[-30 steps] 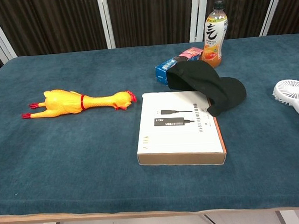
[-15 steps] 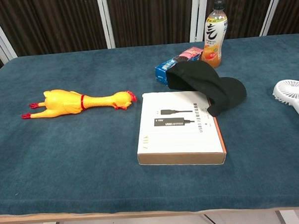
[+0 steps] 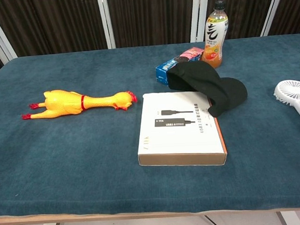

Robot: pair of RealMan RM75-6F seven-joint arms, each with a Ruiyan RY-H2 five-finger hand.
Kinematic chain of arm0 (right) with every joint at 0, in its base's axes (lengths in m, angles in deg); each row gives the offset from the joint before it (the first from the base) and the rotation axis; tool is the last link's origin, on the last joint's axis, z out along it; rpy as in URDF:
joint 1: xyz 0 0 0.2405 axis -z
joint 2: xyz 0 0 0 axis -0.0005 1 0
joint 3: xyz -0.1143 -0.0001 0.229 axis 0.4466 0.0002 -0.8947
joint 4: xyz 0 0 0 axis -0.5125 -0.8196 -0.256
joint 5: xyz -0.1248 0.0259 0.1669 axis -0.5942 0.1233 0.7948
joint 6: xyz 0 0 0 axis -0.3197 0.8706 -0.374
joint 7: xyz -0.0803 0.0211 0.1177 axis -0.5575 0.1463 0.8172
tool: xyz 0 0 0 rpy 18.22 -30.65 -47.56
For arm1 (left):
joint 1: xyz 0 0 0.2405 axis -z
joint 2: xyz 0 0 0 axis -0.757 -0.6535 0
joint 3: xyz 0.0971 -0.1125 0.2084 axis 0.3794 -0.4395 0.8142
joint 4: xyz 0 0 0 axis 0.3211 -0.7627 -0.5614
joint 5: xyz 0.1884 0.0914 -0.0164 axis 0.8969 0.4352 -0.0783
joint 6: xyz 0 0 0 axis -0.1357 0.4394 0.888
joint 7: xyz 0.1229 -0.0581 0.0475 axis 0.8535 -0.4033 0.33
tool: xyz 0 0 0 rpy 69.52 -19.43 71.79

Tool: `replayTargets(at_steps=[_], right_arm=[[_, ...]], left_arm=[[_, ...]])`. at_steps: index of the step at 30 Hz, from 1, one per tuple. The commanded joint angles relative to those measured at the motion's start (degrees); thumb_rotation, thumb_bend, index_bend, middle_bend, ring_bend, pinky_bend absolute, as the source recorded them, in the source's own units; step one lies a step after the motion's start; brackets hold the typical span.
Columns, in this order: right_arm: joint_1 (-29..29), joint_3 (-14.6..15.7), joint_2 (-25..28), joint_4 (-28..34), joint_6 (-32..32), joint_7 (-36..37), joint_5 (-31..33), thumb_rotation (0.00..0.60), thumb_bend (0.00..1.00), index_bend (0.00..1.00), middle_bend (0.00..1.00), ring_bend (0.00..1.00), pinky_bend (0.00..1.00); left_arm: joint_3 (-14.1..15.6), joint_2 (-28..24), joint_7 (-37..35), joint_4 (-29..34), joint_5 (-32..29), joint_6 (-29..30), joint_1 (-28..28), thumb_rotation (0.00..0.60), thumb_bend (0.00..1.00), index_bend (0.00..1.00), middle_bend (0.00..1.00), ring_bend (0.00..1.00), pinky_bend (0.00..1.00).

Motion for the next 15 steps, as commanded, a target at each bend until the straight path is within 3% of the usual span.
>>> replayTargets(at_steps=[1, 15], right_arm=[[0.00, 0.05, -0.03, -0.10, -0.15, -0.11, 0.18, 0.600, 0.61, 0.22, 0.82, 0.78, 1.00], [-0.47, 0.39, -1.03, -1.01, -1.58, -0.96, 1.21, 0.600, 0.61, 0.26, 0.82, 0.78, 1.00]], left_arm=[[-0.03, -0.02, -0.03, 0.00, -0.02, -0.01, 0.02, 0.600, 0.02, 0.00, 0.00, 0.00, 0.11], [-0.14, -0.05, -0.25, -0.06, -0.17, -0.18, 0.16, 0.600, 0.02, 0.00, 0.00, 0.00, 0.11]])
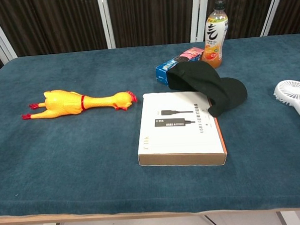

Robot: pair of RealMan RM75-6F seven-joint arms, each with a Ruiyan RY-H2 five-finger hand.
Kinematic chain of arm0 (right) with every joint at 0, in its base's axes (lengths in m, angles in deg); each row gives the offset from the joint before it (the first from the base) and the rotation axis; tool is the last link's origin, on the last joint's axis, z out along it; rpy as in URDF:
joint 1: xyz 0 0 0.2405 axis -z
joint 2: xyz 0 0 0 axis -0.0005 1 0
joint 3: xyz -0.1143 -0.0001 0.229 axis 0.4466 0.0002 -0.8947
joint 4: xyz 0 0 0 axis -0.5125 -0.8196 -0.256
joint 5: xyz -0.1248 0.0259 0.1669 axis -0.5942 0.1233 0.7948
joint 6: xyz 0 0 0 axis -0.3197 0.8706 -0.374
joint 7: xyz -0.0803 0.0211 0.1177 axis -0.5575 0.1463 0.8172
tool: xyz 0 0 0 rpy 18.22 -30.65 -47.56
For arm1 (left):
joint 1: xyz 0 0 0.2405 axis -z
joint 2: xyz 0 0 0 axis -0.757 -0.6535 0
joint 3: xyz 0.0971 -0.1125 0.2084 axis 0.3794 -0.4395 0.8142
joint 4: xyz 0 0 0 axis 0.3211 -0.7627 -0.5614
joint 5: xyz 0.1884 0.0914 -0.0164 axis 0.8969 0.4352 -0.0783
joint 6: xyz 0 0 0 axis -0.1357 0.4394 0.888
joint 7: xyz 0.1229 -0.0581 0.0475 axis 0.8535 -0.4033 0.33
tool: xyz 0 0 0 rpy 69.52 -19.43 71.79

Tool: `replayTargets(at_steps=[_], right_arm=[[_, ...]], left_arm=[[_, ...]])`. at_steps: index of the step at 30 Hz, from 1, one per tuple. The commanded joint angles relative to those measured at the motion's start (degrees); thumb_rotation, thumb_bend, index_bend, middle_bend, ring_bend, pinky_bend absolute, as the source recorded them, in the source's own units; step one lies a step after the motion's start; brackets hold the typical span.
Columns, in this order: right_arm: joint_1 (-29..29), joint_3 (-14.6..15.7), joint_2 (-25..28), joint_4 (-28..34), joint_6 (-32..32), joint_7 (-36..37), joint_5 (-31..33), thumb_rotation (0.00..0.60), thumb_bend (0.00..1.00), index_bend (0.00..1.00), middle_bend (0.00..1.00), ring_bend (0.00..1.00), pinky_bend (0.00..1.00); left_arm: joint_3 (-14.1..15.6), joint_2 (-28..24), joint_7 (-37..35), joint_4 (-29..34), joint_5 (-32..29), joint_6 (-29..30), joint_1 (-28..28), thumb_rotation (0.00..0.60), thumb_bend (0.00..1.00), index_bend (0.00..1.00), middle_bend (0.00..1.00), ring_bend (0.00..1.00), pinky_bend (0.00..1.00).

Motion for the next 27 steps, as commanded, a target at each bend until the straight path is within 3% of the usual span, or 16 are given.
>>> replayTargets(at_steps=[1, 27], right_arm=[[0.11, -0.15, 0.10, 0.18, 0.49, 0.24, -0.24, 0.600, 0.61, 0.26, 0.82, 0.78, 1.00], [1.37, -0.55, 1.79, 0.98, 2.37, 3.26, -2.58, 0.600, 0.61, 0.23, 0.82, 0.78, 1.00]], left_arm=[[-0.02, -0.01, -0.04, 0.03, 0.03, 0.05, 0.01, 0.600, 0.02, 0.00, 0.00, 0.00, 0.11], [0.10, 0.01, -0.03, -0.03, 0.20, -0.01, 0.06, 0.600, 0.02, 0.00, 0.00, 0.00, 0.11]])
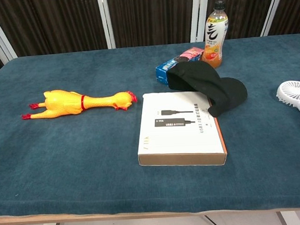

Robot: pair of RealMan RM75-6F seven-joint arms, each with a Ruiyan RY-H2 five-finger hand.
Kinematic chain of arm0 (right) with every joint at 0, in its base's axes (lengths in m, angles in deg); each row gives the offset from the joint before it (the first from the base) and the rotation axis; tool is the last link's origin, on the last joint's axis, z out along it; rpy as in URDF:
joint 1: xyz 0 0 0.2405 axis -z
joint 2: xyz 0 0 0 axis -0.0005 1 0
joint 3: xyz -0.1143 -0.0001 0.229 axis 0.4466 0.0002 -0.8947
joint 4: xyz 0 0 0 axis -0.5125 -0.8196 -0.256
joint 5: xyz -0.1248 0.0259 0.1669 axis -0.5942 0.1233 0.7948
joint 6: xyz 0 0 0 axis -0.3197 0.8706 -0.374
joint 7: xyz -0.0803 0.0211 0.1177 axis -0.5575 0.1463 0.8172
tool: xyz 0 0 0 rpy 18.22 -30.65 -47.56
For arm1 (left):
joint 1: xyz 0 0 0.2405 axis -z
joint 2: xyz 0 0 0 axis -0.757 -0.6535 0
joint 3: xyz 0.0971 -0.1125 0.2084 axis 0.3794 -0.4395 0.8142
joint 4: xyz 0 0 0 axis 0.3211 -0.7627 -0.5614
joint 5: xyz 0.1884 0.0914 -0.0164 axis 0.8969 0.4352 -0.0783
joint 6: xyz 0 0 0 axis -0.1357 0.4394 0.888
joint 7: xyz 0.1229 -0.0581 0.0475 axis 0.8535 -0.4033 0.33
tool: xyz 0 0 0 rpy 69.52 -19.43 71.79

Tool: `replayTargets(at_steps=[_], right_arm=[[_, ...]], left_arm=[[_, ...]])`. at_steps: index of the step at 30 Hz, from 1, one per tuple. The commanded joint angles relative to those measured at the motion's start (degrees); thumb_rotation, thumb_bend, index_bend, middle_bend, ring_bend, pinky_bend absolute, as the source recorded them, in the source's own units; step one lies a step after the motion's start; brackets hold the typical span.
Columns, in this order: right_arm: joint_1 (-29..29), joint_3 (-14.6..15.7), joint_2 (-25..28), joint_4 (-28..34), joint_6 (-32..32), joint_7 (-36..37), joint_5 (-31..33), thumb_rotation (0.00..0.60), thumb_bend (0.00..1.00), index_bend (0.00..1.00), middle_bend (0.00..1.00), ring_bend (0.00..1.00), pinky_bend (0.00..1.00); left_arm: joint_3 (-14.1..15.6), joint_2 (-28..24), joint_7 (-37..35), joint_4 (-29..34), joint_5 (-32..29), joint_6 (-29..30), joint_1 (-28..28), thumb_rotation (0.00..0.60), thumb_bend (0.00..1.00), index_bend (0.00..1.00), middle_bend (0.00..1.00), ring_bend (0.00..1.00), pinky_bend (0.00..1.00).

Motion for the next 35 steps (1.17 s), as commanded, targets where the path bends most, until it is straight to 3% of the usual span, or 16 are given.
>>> replayTargets(at_steps=[1, 9, 12, 15, 18, 20, 22, 28, 35], right_arm=[[0.03, -0.01, -0.05, -0.08, -0.03, 0.06, 0.01, 0.600, 0.61, 0.23, 0.82, 0.78, 1.00], [1.35, -0.43, 0.49, 0.91, 3.77, 1.93, -2.80, 0.600, 0.61, 0.19, 0.82, 0.77, 1.00], [3.85, -0.49, 1.11, 1.81, 10.40, 6.20, -8.19, 0.600, 0.61, 0.11, 0.77, 0.65, 0.98], [6.74, 0.44, 2.16, 2.27, 17.21, 10.30, -13.84, 0.600, 0.52, 0.02, 0.54, 0.42, 0.82], [9.77, 2.02, 3.67, 3.87, 22.36, 11.89, -17.32, 0.600, 0.41, 0.00, 0.28, 0.19, 0.56], [11.62, 3.19, 4.78, 5.97, 24.48, 10.42, -18.26, 0.600, 0.37, 0.00, 0.14, 0.06, 0.40], [12.84, 4.13, 5.75, 8.61, 25.51, 7.08, -18.58, 0.600, 0.33, 0.00, 0.04, 0.01, 0.28], [15.06, 5.02, 5.88, 12.21, 30.89, 2.20, -23.51, 0.600, 0.31, 0.00, 0.00, 0.00, 0.13], [15.86, 4.56, 5.90, 11.86, 30.88, 1.84, -23.34, 0.600, 0.31, 0.00, 0.00, 0.00, 0.09]], left_arm=[[-0.01, 0.00, 0.02, 0.01, -0.01, -0.01, 0.01, 0.600, 0.02, 0.00, 0.00, 0.00, 0.11], [-0.03, -0.03, 0.12, 0.15, -0.05, 0.01, 0.01, 0.600, 0.02, 0.00, 0.00, 0.00, 0.11], [-0.03, 0.07, 0.04, 0.05, -0.09, -0.02, 0.01, 0.600, 0.02, 0.00, 0.00, 0.00, 0.11], [-0.01, 0.11, 0.08, 0.02, 0.01, 0.02, 0.01, 0.600, 0.02, 0.00, 0.00, 0.00, 0.11], [-0.01, 0.20, 0.13, 0.04, 0.17, 0.24, -0.04, 0.600, 0.02, 0.00, 0.00, 0.00, 0.11], [-0.02, 0.28, 0.09, 0.01, 0.30, 0.46, -0.09, 0.600, 0.02, 0.00, 0.00, 0.00, 0.11], [0.02, 0.30, -0.18, -0.05, 0.65, 0.83, -0.15, 0.600, 0.02, 0.00, 0.00, 0.00, 0.11], [0.33, 0.24, -1.77, -0.74, 1.93, 1.74, -0.24, 0.600, 0.00, 0.00, 0.00, 0.00, 0.11], [0.23, 0.23, -1.52, -0.63, 1.53, 1.48, -0.20, 0.600, 0.00, 0.00, 0.00, 0.00, 0.11]])
